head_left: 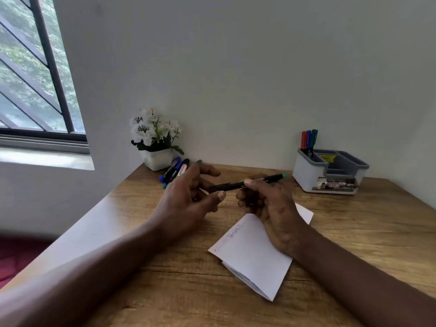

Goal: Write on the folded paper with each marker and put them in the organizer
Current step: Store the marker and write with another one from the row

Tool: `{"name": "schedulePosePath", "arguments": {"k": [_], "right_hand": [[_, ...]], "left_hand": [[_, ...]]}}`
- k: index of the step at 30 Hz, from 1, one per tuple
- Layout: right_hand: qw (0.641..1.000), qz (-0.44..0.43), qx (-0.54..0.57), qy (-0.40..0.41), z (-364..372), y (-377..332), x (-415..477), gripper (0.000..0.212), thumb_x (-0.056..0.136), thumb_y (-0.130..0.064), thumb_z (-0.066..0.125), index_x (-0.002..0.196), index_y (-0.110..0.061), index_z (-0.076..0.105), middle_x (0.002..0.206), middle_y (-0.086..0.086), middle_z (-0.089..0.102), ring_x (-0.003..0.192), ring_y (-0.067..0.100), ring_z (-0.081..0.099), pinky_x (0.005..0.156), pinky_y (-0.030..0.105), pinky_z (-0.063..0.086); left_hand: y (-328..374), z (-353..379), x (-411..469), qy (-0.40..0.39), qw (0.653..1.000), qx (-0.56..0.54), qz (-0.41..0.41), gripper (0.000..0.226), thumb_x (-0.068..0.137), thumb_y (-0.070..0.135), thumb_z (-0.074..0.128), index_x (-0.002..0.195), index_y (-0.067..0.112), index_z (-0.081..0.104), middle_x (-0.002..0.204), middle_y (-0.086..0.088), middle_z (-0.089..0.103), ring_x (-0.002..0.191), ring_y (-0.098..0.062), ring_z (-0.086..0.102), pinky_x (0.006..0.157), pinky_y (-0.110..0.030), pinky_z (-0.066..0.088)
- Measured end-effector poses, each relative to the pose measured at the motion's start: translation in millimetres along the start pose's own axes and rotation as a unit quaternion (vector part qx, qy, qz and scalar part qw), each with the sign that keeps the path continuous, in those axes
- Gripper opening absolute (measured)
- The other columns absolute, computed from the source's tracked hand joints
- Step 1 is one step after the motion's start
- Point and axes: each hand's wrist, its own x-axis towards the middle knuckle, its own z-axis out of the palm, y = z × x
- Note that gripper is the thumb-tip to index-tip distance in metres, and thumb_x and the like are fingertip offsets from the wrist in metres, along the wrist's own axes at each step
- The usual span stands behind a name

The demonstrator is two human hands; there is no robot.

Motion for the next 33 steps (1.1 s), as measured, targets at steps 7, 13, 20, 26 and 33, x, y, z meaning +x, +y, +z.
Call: {"name": "schedulePosePath", "arguments": {"k": [7, 13, 20, 26, 33], "right_hand": [[0.999, 0.009, 0.011, -0.045, -1, 3, 3, 0.029, 0.076, -0.037, 0.082, 0.094, -0.014, 0.077, 0.090, 0.010, 0.079, 0.081, 0.020, 0.076, 0.060, 0.024, 0.055], [0.997, 0.046, 0.003, -0.065, 0, 2, 3, 0.032, 0.090, -0.031, 0.069, 0.098, 0.000, 0.068, 0.091, 0.016, 0.078, 0.082, 0.025, 0.077, 0.068, 0.027, 0.061], [0.998, 0.046, -0.031, -0.038, 4, 3, 4, 0.034, 0.100, -0.028, 0.060, 0.104, 0.005, 0.066, 0.090, 0.019, 0.077, 0.078, 0.026, 0.076, 0.070, 0.032, 0.061], [0.998, 0.042, -0.034, -0.023, 6, 3, 3, 0.036, 0.102, -0.029, 0.057, 0.105, 0.006, 0.064, 0.086, 0.017, 0.077, 0.072, 0.024, 0.076, 0.063, 0.029, 0.060], [0.997, 0.067, 0.025, 0.033, 4, 2, 6, 0.029, 0.102, -0.043, 0.053, 0.100, -0.015, 0.056, 0.078, 0.010, 0.070, 0.068, 0.024, 0.077, 0.055, 0.032, 0.059]], "left_hand": [[2, 5, -4, -0.059, 0.996, 0.056, 0.029, 0.023, 0.092, 0.038, 0.072, 0.114, 0.039, 0.066, 0.089, 0.004, 0.075, 0.071, -0.020, 0.074, 0.061, -0.031, 0.060], [8, 7, -3, -0.099, 0.995, 0.016, 0.018, 0.016, 0.096, 0.029, 0.067, 0.110, 0.036, 0.070, 0.080, -0.002, 0.074, 0.061, -0.012, 0.065, 0.056, -0.025, 0.052], [9, 8, -1, -0.115, 0.993, -0.019, 0.001, 0.019, 0.099, 0.022, 0.064, 0.112, 0.033, 0.072, 0.081, -0.007, 0.073, 0.069, -0.018, 0.066, 0.057, -0.025, 0.052], [12, 5, 0, -0.135, 0.991, -0.015, 0.003, 0.023, 0.100, 0.017, 0.062, 0.117, 0.030, 0.073, 0.080, -0.007, 0.072, 0.066, -0.013, 0.063, 0.057, -0.024, 0.051], [15, 4, -7, -0.168, 0.984, 0.055, 0.032, 0.032, 0.100, 0.033, 0.060, 0.131, 0.042, 0.062, 0.089, 0.002, 0.074, 0.075, -0.019, 0.070, 0.064, -0.026, 0.055]]}}
